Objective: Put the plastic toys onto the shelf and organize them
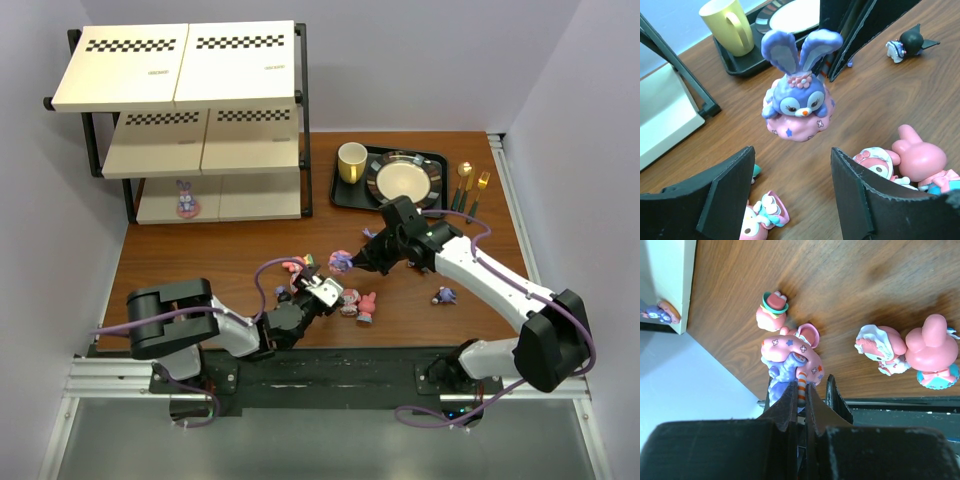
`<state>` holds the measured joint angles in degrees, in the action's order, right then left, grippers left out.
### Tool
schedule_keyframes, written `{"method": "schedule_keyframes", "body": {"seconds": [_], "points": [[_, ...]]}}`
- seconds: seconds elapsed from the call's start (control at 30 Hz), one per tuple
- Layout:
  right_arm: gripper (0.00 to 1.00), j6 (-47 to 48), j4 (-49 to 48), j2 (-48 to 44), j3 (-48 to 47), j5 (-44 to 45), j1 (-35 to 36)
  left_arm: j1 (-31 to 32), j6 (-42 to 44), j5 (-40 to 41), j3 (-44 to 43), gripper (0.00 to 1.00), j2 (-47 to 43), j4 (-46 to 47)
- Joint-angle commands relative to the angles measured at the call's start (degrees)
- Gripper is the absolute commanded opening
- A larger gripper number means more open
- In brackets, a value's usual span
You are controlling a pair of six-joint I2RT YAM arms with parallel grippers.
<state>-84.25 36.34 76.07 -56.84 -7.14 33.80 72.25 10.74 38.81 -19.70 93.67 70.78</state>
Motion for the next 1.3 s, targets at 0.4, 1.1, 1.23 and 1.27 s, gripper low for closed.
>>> {"method": "schedule_keyframes", "body": {"seconds": [0.4,1.1,1.23,1.27], "points": [[0.0,-2.76,-3.2,-1.28,1.64,0.81,1.09,0.61,-5.47,-4.62,-0.77,0.68,-4.55,24.4],[0.0,-5.4,-5.4,-1.37,2.0,1.16,3.55,0.61,-1.87,2.59,-6.05,0.62,4.42,32.39],[0.0,-5.93,-6.1,-1.28,2.43,0.9,3.9,0.61,-1.69,3.64,-6.05,0.64,5.38,34.42],[0.0,-5.93,-6.36,-1.28,2.52,0.64,3.9,0.61,-1.6,4.25,-5.96,0.67,5.56,35.12]]}}
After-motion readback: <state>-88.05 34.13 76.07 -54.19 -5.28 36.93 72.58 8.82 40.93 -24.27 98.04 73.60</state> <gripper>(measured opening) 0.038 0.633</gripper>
